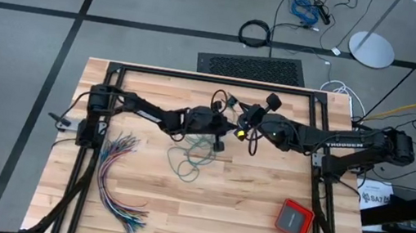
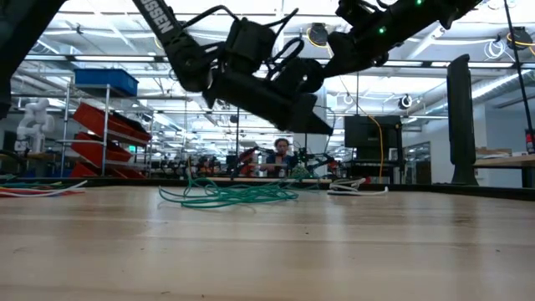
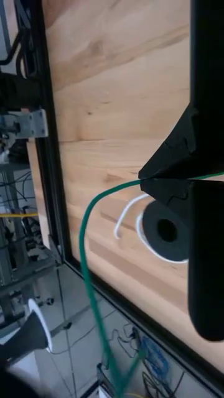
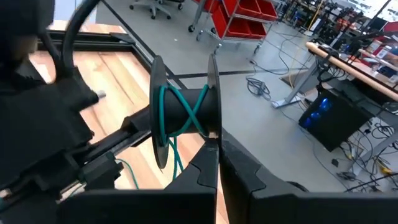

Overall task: Coil cords
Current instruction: Coil the green wire onto the spool

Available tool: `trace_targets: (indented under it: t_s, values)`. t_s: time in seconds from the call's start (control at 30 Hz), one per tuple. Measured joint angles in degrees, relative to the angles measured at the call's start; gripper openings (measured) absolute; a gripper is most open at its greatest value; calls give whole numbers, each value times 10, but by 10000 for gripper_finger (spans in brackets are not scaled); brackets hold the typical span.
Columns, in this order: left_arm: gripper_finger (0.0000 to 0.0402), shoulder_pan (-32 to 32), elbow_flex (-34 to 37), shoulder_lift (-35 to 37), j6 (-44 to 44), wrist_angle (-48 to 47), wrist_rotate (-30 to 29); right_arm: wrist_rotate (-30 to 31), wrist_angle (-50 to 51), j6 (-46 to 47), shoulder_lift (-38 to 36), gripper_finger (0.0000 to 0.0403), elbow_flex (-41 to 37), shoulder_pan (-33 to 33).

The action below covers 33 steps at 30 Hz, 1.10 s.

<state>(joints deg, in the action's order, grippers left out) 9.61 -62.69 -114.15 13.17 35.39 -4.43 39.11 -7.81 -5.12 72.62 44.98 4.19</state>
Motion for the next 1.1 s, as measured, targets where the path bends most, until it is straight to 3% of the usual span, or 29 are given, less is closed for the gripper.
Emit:
trace_targets:
  t_s: [0.63,1.1]
  values:
    - [0,-36,-17,25,12,-42,8,12,143,59,0,0,0,-2]
    - [0,-53,-17,30,17,-74,25,7,123,69,0,0,0,-8]
